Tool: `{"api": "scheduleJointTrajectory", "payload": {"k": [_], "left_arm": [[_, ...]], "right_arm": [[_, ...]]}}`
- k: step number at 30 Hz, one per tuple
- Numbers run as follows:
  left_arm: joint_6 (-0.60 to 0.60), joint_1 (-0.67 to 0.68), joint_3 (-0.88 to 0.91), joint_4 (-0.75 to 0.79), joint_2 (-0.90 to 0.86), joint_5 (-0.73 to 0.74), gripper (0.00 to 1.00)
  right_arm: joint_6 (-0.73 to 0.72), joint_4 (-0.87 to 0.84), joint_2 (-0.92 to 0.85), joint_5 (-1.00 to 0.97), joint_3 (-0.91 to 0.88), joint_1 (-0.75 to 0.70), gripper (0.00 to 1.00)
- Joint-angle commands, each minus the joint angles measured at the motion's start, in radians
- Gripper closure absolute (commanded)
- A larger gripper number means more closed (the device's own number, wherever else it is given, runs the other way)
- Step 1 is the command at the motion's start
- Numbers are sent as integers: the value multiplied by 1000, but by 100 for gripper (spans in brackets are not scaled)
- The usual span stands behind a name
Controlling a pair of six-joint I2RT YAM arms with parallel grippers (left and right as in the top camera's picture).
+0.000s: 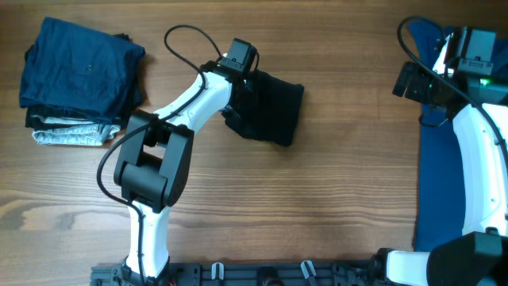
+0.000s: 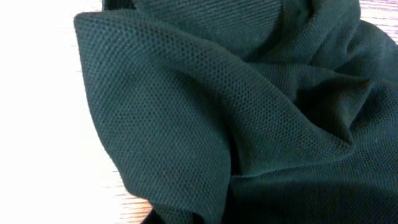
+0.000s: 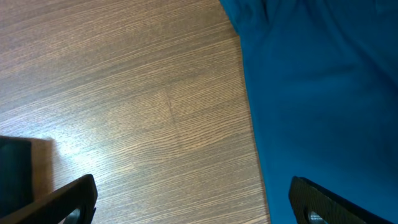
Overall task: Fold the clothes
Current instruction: 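Place the black bundle on top of the folded stack at top left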
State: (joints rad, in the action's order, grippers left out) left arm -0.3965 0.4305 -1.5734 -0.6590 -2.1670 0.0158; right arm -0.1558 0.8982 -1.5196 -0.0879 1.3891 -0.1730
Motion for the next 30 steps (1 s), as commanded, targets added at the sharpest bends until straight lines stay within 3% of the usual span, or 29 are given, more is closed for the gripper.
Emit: {"api": "scheduleJointTrajectory", "payload": {"k": [1,12,21,26,30], "left_arm": [[30,-24,-2,-11,75,-122,96],[53,-178,-3,19,254,-122,96],[43,-321,-4,191,416,-122,96],[-104,-461,-4,239,452,-97,96],[-292,-586,-3,309,452,-18,96]], "right_arm": [[-2,0,-3,-18,-8,2,1],[-1,0,-3,-18,-8,2,0],[-1,0,-3,-18,-8,2,0],[-1,0,-3,-18,-8,2,1],[-2,0,-3,-18,-8,2,0]]}}
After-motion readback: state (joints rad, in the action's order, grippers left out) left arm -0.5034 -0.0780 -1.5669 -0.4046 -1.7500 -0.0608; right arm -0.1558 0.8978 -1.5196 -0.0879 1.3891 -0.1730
